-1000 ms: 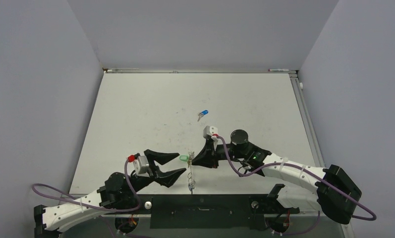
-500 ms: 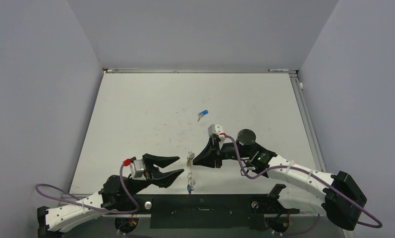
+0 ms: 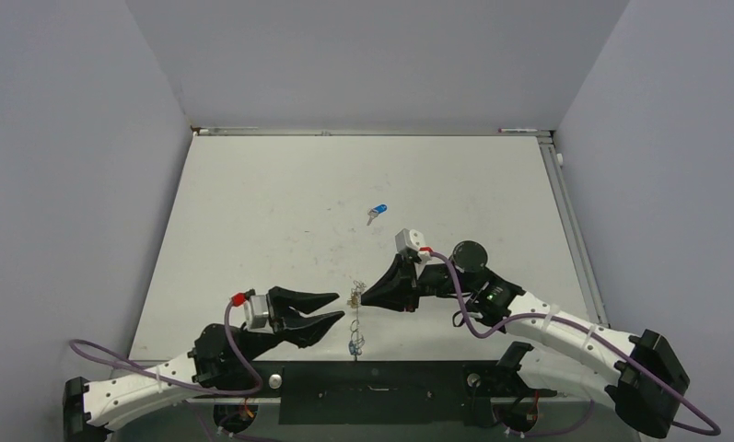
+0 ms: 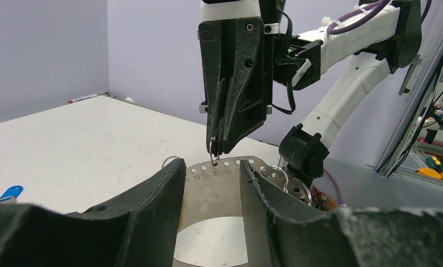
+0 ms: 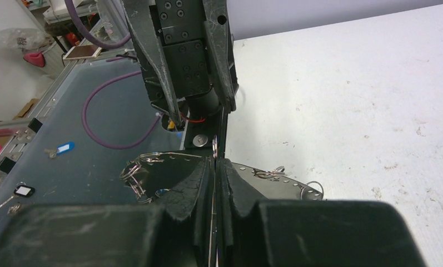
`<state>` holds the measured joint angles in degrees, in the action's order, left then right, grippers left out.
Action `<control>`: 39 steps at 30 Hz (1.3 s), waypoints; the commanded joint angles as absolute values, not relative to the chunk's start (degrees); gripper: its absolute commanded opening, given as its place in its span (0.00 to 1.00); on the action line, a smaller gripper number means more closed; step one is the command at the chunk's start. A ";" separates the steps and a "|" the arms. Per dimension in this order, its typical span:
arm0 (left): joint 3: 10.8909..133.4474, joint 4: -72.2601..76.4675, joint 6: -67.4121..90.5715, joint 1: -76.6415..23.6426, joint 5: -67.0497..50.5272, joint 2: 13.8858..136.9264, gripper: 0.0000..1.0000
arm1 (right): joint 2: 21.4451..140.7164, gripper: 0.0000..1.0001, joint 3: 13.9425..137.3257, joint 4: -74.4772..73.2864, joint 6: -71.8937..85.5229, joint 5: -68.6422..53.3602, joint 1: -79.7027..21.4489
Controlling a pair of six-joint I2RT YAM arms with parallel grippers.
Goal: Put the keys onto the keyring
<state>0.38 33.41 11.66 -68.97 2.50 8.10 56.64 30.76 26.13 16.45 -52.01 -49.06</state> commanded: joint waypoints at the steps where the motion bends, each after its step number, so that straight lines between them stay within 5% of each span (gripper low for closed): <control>1: -1.84 42.34 12.78 -69.10 1.52 12.06 0.37 | 54.63 0.05 33.75 31.77 17.29 -53.61 -48.84; 39: -3.45 65.54 16.14 -69.08 2.50 31.04 0.29 | 54.84 0.05 32.22 42.22 22.53 -52.47 -49.62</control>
<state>0.38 60.47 15.88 -68.97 2.68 29.95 55.02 30.81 34.76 21.98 -51.94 -49.17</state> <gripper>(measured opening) 0.291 0.056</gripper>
